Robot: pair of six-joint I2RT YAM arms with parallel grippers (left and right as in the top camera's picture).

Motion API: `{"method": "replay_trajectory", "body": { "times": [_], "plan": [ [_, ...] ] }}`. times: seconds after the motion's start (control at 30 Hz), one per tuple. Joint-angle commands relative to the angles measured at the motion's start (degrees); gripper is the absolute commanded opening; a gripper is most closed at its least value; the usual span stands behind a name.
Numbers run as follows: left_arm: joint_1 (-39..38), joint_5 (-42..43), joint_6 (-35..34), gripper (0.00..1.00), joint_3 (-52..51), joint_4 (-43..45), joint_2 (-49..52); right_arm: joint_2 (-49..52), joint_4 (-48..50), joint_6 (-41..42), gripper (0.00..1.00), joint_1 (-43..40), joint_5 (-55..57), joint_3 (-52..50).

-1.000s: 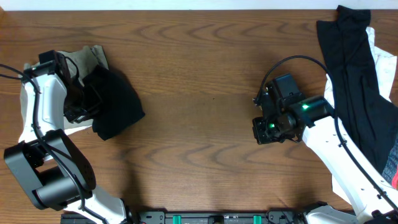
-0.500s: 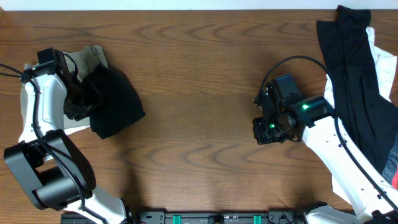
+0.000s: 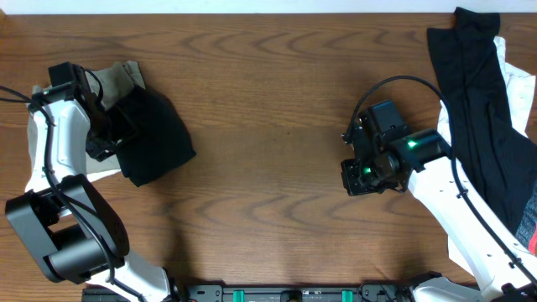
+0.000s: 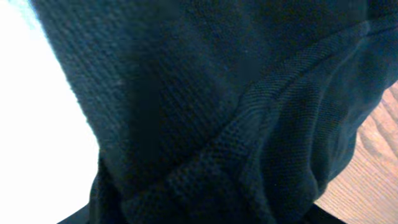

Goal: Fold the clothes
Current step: 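Lower the black bundle onto the khaki shirt with the left gripper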

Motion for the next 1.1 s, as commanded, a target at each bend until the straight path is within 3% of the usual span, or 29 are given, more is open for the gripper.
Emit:
{"method": "replay_trajectory", "body": {
  "times": [0.0,0.27,0.63,0.93,1.07],
  "plan": [
    [0.31,-1.51,-3.26,0.65,-0.35,0.15,0.33,-0.57,-0.11,0.24,0.11,-0.55,0.15,0.13],
    [0.31,-1.46,-4.9,0.67,-0.39,0.79,4.35,-0.57,-0.11,0.24,0.11,-0.55,0.15,0.13],
    [0.31,-1.14,-4.85,0.67,-0.39,8.9,6.84,-0.57,-0.59,0.39,0.11,-0.55,0.17,0.13],
    [0.31,0.48,-3.93,0.6,-0.39,10.88,6.82,-0.57,-0.68,0.39,0.11,-0.55,0.22,0.13],
    [0.31,0.46,-3.78,0.49,-0.39,12.35,6.82,-0.57,-0.81,0.39,0.11,-0.55,0.39,0.13]
  ]
}}
